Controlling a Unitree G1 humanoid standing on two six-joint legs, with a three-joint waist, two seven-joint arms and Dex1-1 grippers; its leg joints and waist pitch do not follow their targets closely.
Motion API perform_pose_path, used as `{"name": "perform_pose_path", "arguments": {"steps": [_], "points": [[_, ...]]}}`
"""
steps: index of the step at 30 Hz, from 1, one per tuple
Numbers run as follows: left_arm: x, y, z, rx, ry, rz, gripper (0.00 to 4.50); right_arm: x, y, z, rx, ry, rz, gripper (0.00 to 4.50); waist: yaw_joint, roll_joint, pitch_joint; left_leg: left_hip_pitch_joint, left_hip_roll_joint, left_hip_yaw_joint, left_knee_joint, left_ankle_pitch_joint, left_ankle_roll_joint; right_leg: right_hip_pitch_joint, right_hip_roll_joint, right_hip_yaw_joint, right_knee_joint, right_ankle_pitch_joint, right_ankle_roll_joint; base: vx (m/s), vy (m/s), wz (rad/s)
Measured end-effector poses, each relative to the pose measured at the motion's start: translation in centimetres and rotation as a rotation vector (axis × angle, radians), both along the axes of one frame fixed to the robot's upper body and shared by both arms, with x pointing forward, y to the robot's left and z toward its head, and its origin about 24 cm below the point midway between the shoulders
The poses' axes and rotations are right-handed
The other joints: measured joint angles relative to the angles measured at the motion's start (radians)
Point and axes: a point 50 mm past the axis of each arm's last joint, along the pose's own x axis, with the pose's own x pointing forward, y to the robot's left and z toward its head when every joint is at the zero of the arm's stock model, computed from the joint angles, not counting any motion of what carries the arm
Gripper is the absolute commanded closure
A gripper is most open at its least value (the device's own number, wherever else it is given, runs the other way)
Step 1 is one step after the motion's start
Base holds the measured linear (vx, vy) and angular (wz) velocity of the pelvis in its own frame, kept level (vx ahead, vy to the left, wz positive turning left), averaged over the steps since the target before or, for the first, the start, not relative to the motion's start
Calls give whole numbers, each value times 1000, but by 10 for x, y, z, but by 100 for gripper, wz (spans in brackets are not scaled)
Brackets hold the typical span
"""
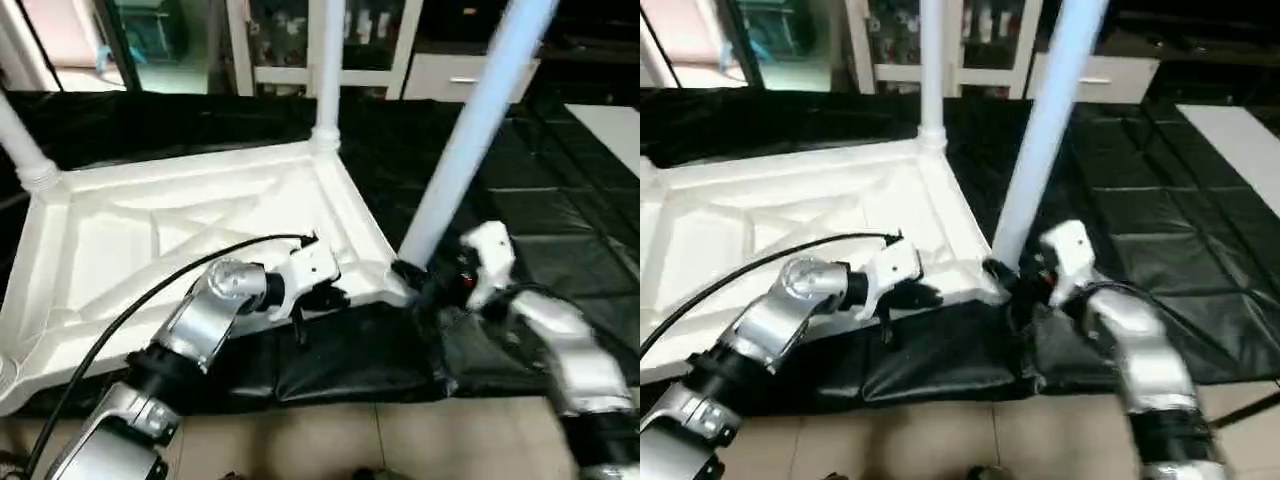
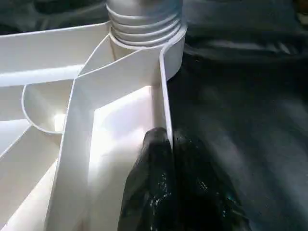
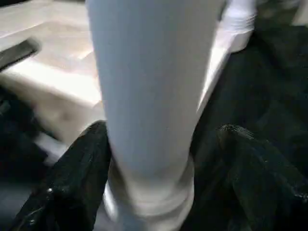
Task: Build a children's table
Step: Rotate leg to tighten
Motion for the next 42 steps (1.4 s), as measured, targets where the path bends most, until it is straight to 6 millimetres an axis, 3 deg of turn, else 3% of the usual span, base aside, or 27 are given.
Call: {"name": "perform_pose_path", "arguments": {"steps": [8, 24, 25, 28, 30, 34, 42], "points": [[-2, 6, -1, -5, 20, -19, 450, -15, -9, -8, 4, 94, 144, 87, -5, 0, 0, 0, 1, 1, 2, -1, -5, 2, 0, 0, 0, -3, 6, 0, 0, 0], [-4, 4, -1, -5, 25, -46, 450, 1, 0, -2, 6, 16, 151, 87, -3, 0, 0, -1, 1, 1, 3, 1, -1, 2, 0, 1, 0, 0, 1, 0, 0, 0], [-4, 4, -1, -5, 25, -46, 450, 1, 1, -2, 3, 14, 154, 114, -3, 0, 0, -1, 1, 1, 3, 1, -2, 2, 0, 1, 0, 0, 1, 0, 0, 0], [-4, 4, -1, -5, 26, -47, 450, 4, 1, 0, -3, -3, 158, 114, -2, 0, 0, -1, 1, 2, 3, 1, -2, 2, 0, 1, 0, 0, 1, 0, 0, 0], [-4, 3, 0, -5, 25, -48, 450, 6, 2, 0, -4, 0, 160, 151, -2, 0, 0, -2, 1, 1, 3, 1, -1, 2, 0, 1, 0, 0, 1, 0, 0, 0], [-4, 4, 0, -4, 25, -47, 450, 8, 5, -1, 3, 6, 181, 161, -4, 0, 0, -2, 1, 2, 3, 1, -1, 2, 0, 1, 1, 0, 1, 0, 0, 0], [-4, 4, -1, -3, 26, -47, 450, 8, 7, -3, 7, 1, 204, 238, -4, 0, 0, -1, 1, 2, 3, 1, -1, 2, 0, 1, 1, 0, 1, 0, 0, 0]]}}
